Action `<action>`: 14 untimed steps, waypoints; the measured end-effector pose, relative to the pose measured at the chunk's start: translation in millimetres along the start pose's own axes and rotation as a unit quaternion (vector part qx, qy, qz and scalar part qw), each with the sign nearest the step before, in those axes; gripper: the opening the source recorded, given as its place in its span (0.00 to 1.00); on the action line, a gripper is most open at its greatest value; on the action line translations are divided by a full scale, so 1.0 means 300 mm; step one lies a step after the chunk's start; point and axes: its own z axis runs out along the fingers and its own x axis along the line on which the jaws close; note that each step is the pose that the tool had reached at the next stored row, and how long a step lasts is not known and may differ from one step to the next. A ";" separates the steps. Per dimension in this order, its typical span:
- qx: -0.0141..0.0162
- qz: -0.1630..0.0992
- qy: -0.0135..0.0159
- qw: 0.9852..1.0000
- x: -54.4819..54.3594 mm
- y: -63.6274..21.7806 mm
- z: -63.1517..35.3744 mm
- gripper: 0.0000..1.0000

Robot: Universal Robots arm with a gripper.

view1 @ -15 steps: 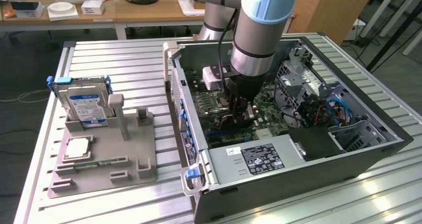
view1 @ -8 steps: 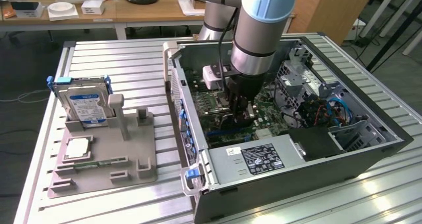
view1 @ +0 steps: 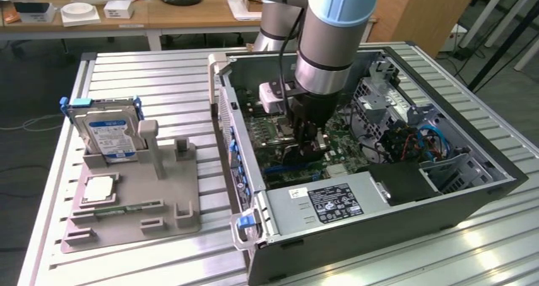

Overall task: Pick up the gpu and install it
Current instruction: 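Insert the gpu into the slot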

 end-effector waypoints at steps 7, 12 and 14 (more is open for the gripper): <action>0.006 0.000 0.000 1.000 0.000 0.005 0.000 0.26; 0.024 -0.002 0.000 1.000 0.000 0.005 0.001 0.26; 0.024 -0.002 0.000 1.000 0.000 0.006 0.000 0.26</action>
